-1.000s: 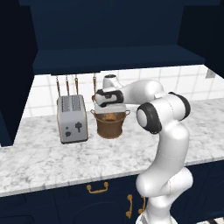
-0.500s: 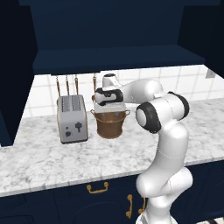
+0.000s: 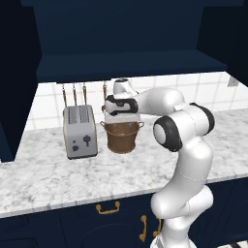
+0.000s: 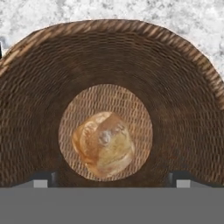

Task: Open the cabinet, pick up the bread from the cabinet and place it in the basket. Then move the basket to the dining counter.

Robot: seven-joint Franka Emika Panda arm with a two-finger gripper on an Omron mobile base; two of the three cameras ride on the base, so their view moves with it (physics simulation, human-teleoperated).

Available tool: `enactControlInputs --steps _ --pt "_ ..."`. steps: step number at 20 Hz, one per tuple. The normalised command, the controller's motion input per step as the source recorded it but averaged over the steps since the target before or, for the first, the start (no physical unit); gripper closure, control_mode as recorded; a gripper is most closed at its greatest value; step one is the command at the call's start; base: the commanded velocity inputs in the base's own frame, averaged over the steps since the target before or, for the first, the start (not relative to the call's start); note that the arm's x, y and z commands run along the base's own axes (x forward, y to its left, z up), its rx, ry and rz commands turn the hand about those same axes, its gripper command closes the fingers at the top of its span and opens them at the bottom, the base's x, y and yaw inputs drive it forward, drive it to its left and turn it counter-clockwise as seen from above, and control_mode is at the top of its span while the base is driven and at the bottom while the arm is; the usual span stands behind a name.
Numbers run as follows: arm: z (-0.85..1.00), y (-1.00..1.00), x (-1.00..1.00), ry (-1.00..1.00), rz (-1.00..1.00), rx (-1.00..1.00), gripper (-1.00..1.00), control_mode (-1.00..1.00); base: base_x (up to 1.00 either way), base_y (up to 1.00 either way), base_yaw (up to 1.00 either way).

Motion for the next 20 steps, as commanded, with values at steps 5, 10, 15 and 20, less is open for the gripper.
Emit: enactControlInputs --steps 5,10,15,20 --pt "0.36 -0.21 -0.45 -0.02 -0.09 0.02 -1.0 -1.0 0.0 0.0 0.0" --pt "0.15 -0.4 -0.43 0.0 -0.18 0.0 -1.0 -1.0 0.0 0.0 0.0" --pt "0.03 -0.39 -0.36 0.0 -0.21 0.0 -1.0 -1.0 0.0 0.0 0.0" --pt "0.0 -0.2 -0.22 0.0 -0.18 0.05 -1.0 -1.0 0.0 0.0 0.0"
